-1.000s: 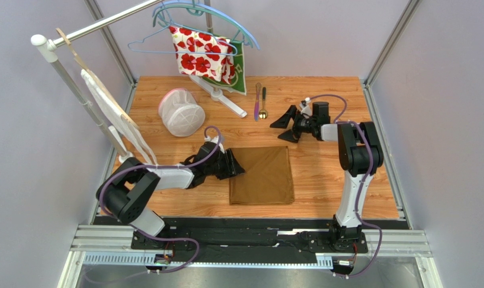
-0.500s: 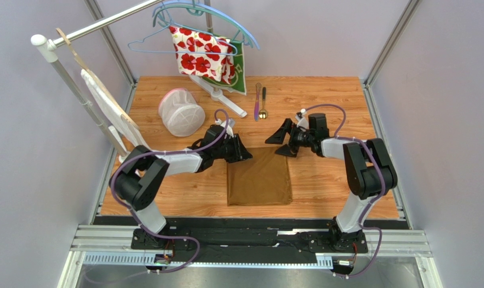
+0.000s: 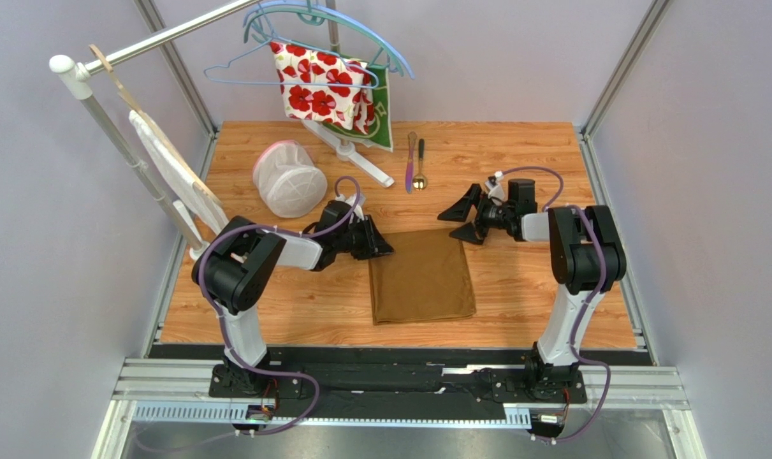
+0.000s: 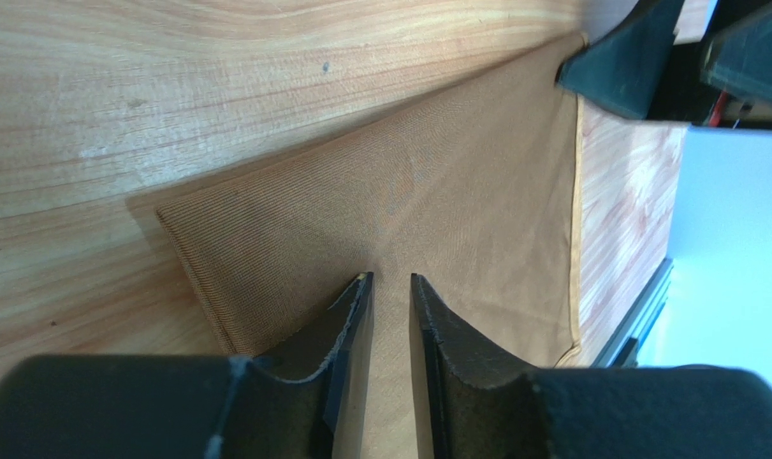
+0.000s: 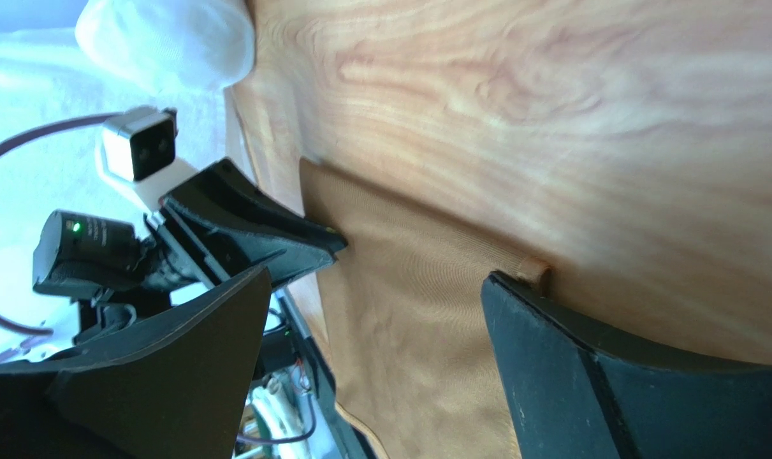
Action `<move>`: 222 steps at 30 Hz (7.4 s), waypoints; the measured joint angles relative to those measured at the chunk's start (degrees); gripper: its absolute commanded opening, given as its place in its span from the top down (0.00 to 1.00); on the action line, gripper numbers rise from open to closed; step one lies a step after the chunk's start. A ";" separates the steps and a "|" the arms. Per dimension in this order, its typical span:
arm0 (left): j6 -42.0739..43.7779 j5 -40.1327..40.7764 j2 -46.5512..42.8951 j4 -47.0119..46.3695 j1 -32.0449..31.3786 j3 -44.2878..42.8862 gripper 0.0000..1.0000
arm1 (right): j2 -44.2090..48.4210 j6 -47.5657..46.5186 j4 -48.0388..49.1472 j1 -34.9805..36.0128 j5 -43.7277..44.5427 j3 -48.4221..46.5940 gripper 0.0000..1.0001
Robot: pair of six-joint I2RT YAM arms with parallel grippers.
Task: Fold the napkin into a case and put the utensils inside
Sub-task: Smooth out the square-folded napkin at the center of the board, then pick up the top corner of the square-folded napkin from the center of the board, then fold the top corner of the square-folded napkin at the center of the board.
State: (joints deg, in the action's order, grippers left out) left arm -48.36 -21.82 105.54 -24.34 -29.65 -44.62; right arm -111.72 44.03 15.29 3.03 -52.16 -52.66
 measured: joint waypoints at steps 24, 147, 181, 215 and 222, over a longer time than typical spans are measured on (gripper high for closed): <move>4.57 -11.67 -1.44 13.11 0.15 -14.16 0.86 | 23.85 -5.64 -14.25 19.71 11.82 9.70 0.19; 8.85 -0.13 -27.85 36.02 -13.51 -2.40 0.66 | 51.49 0.09 -56.02 20.81 53.20 24.22 0.84; 4.94 12.22 -37.83 38.40 -11.93 2.80 0.63 | 22.47 -2.60 -43.87 27.12 35.06 -5.18 1.00; 3.67 11.63 -42.53 40.44 -8.52 7.13 0.61 | -6.27 -0.74 -34.36 29.79 28.09 -27.50 0.96; 3.67 9.20 -41.31 38.56 -8.52 7.48 0.60 | -8.15 -0.48 -34.36 29.79 28.02 -28.48 0.88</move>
State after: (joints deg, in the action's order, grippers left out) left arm -44.69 -12.62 64.23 14.22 -38.17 -37.15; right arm -119.87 43.55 -19.07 32.82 -24.14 -81.14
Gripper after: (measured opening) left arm 0.390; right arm 0.063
